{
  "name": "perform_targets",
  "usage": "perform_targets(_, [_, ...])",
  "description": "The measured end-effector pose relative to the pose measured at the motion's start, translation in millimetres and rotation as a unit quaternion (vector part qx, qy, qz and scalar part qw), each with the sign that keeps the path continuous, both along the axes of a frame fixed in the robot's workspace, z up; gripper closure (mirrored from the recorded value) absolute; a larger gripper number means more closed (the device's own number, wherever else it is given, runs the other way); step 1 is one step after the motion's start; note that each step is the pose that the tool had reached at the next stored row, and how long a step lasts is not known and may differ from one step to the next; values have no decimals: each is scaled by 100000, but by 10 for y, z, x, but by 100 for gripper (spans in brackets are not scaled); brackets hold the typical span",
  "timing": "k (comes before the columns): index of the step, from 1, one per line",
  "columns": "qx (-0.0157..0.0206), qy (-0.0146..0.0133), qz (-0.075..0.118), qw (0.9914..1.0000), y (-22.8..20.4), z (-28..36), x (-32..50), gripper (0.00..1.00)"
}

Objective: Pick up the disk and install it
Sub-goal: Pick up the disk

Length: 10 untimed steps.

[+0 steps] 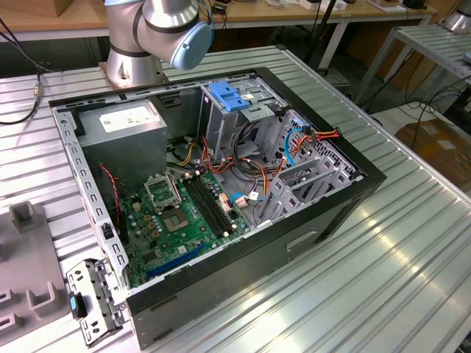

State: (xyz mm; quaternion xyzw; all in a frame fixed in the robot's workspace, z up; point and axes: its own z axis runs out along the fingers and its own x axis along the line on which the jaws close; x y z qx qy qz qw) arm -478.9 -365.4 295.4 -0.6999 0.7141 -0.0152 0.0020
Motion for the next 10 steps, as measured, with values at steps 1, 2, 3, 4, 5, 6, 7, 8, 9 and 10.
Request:
perform_targets(1, [-3, 5, -3, 100000, 0, 16, 0, 63])
perform_targets(2, [0, 1, -2, 100000, 0, 34, 0, 63])
perform_targets(3, [0, 1, 0, 100000, 0, 46, 0, 63])
perform_targets(4, [0, 4, -1, 100000, 0, 63, 0, 63])
perform_targets(5, [-2, 3, -2, 100000, 0, 71, 0, 63])
perform_targets(6, [0, 2, 0, 100000, 0, 79, 0, 63])
perform_targets(7, [2, -1, -1, 100000, 0, 89, 0, 63])
perform_targets(8, [0, 2, -2, 100000, 0, 100, 0, 63])
perform_targets(9, [-3, 4, 0, 100000, 0, 116, 0, 63])
perform_targets(10, [2, 0, -2, 100000, 0, 129, 0, 63])
